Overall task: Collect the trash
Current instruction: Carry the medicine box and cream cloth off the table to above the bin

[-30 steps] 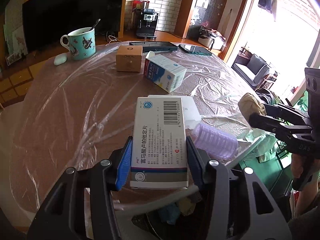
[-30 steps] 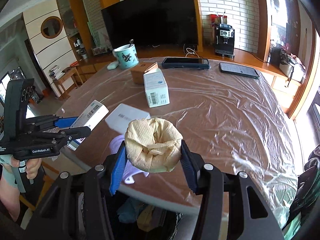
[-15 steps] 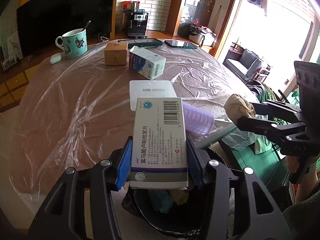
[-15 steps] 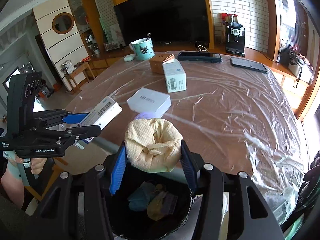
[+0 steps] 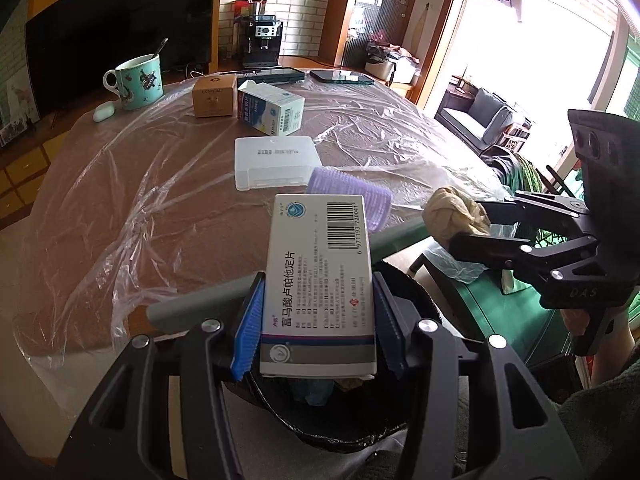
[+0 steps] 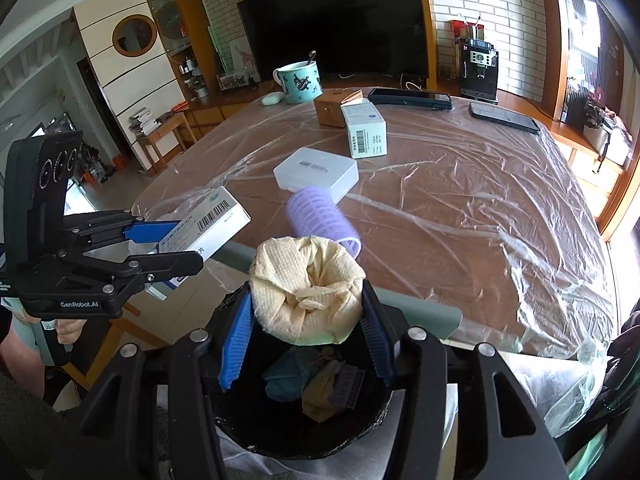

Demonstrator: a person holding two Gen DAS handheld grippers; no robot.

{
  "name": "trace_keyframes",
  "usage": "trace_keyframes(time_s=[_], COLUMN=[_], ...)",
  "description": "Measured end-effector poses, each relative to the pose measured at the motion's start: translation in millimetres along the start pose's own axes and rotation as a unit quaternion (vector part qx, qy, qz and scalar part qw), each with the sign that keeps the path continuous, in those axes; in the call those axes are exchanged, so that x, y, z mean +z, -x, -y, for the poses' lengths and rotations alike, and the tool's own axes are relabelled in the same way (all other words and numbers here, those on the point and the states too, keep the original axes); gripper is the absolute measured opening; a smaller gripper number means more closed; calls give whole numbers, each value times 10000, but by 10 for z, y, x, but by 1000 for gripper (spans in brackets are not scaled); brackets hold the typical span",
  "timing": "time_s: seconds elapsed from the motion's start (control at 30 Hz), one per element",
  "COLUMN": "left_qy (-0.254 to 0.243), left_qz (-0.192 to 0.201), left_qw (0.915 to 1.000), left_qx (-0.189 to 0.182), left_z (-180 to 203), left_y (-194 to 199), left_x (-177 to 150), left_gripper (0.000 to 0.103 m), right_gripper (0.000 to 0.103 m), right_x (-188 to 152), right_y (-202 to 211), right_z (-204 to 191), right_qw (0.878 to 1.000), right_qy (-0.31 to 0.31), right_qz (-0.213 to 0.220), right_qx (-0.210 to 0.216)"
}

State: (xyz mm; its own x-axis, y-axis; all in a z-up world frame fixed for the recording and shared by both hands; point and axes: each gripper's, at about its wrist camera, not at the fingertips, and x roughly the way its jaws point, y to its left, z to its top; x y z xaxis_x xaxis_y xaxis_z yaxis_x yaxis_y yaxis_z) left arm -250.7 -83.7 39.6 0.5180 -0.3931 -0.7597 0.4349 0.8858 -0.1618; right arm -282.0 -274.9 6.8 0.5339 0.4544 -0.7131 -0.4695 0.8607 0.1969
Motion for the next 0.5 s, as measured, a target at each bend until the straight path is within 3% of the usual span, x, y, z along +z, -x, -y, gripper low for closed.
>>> trace_keyframes(time_s=[0.5], left_qy=[-241], left_qz=[-350], left_qw=[9990], left_qx=[-110], left_z=[222], left_y=[-85], left_x=[-268], left_gripper=[52], right_gripper=[51], right_x=[-306], right_y=[-56], right_z=[-68], right_qw=[9996], right_qy=[12], right_qz=[-298], right_qx=[-29])
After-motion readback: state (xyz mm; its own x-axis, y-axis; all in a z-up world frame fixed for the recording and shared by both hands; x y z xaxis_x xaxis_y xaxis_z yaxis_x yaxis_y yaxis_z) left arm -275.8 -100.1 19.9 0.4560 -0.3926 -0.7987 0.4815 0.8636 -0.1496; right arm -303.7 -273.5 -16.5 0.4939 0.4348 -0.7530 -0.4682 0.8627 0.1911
